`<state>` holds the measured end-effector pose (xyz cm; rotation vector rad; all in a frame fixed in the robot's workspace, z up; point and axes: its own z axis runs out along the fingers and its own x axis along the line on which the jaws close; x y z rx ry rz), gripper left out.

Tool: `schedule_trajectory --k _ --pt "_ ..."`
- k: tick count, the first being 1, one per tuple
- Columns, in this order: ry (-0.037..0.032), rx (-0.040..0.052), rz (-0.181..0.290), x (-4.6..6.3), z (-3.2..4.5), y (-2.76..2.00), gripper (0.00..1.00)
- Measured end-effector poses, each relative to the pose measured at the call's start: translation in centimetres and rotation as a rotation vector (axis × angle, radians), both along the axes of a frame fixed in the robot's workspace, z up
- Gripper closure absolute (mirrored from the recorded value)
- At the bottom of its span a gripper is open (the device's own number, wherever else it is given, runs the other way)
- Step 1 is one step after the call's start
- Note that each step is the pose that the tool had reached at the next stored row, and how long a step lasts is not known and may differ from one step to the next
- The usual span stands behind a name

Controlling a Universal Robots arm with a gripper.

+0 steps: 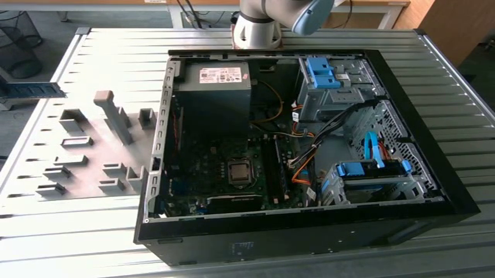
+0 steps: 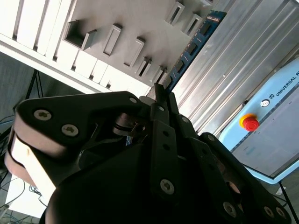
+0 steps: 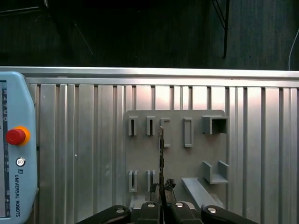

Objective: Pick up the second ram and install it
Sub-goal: 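Pick up the second ram and move it above second insertion slot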

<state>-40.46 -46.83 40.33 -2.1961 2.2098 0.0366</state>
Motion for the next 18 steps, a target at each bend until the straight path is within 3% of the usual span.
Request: schedule_trajectory --k 6,14,18 --pt "0.0005 -0.0004 0.000 0.2 0.05 0.00 0.86" --pt "0.0003 -0.0002 0.000 2.3 0.04 0.00 0.86" --pt "0.0002 -0.0002 0.000 2.6 0.03 0.00 0.86"
